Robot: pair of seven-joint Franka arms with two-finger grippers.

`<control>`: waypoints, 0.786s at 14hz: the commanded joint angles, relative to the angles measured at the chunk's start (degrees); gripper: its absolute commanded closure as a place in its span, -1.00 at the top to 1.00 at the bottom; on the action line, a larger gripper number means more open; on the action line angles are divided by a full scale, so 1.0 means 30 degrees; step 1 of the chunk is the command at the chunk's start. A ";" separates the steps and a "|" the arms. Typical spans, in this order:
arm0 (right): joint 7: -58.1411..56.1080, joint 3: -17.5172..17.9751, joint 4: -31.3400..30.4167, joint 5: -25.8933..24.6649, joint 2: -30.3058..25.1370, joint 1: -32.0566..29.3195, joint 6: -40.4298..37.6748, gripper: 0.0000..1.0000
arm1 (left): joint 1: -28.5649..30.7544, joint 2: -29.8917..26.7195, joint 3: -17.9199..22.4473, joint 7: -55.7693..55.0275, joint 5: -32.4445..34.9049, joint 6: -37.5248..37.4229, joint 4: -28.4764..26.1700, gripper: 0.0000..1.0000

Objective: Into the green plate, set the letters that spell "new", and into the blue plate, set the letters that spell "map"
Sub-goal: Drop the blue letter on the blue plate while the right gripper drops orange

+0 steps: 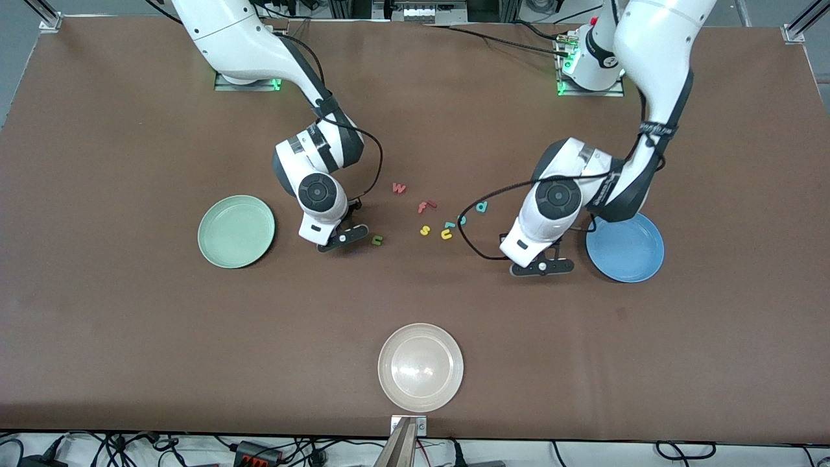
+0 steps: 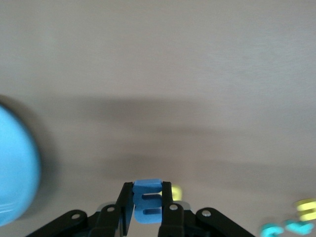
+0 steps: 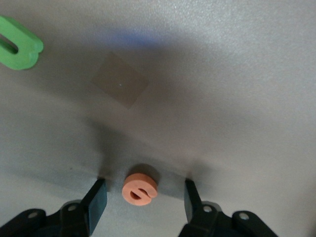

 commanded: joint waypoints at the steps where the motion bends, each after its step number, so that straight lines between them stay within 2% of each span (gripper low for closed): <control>1: -0.0006 0.0185 -0.0426 0.0276 -0.0295 -0.0030 0.0203 -0.09 | 0.0834 -0.1056 0.0068 0.2367 0.0937 -0.1599 -0.0402 -0.85; 3: 0.0023 0.0185 -0.0397 0.0276 -0.0354 -0.0030 0.0144 -0.52 | 0.2060 -0.1380 0.0010 0.4941 0.0938 -0.2945 -0.0431 -0.85; 6: 0.0371 0.0156 -0.0310 0.0276 -0.0936 0.0001 0.0086 -0.90 | 0.4141 -0.1294 -0.0165 0.7379 0.0938 -0.3011 -0.0868 -0.84; 8: 0.1249 -0.0223 -0.0105 0.0247 -0.1756 -0.0088 -0.0352 -0.97 | 0.4876 -0.1060 -0.0195 0.8175 0.0938 -0.2429 -0.1395 -0.80; 11: 0.1052 -0.2531 -0.0104 0.0160 -0.2959 -0.0991 -0.1929 -0.97 | 0.5963 -0.0884 -0.0196 0.8997 0.0938 0.0144 -0.3032 -0.74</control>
